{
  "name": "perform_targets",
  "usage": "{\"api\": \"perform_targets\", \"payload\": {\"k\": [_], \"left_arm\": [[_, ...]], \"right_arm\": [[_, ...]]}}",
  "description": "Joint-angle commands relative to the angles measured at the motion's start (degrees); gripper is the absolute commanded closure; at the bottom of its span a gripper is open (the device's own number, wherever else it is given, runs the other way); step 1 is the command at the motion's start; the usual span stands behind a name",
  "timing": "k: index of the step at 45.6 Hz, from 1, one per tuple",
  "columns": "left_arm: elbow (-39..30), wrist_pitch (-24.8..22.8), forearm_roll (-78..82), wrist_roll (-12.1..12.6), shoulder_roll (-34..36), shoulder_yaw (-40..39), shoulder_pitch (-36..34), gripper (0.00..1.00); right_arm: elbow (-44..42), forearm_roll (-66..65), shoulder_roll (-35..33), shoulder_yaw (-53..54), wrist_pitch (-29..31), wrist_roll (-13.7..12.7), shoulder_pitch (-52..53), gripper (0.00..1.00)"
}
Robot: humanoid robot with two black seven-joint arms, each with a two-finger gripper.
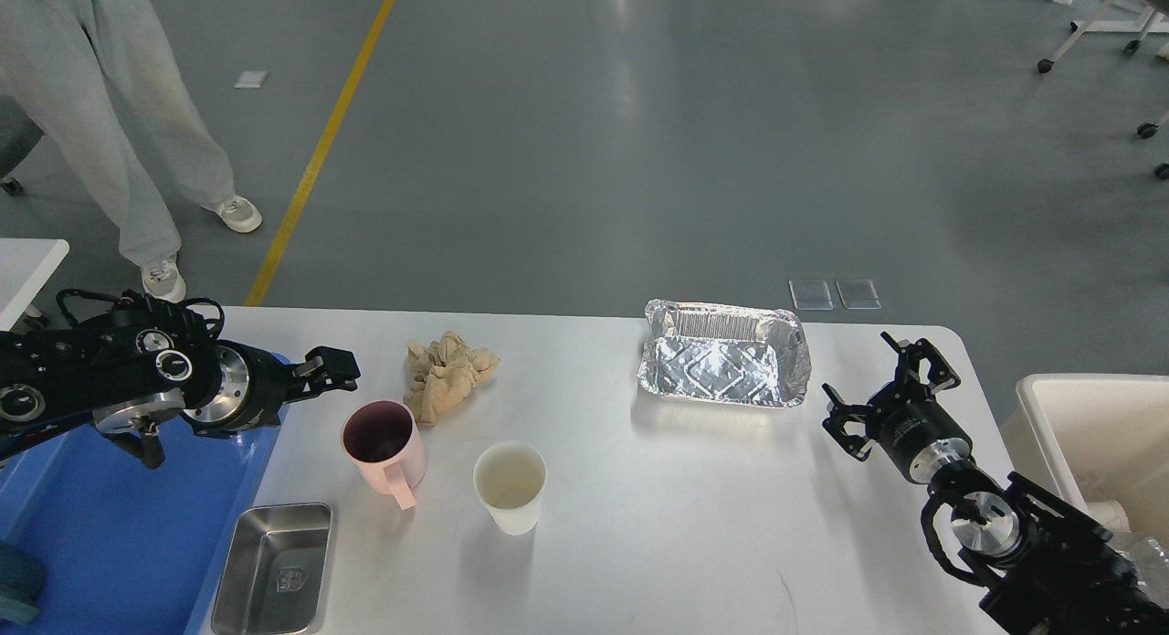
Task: Tidy desktop
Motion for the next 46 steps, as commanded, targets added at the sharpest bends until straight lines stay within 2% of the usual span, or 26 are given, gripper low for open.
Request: {"api": "perform_targets", "payload": {"k": [1,11,24,46], "left_arm": [[0.00,3.27,1.84,0.03,-2.73,3.56,-0.93,0.02],[0.00,6.71,3.60,0.29,-6.95,8.48,-3.83,0.02],[-0.18,5.22,4.21,-0.58,-8.27,10.51,-5.51,0.02],[-0.97,4.86,4.21,0.03,-7.83,15.96,-7.79,0.06]], "right_arm": [[-0.08,0.00,0.01,0.00,0.01,-0.01,0.00,0.00],[-0.08,0.00,0.01,0.00,0.01,-0.01,0.00,0.00],[-0.08,0.00,-0.07,0.00,0.01,0.08,-0.09,0.00],[-0.08,0.00,0.01,0.00,0.01,0.08,-0.27,0.00]]}}
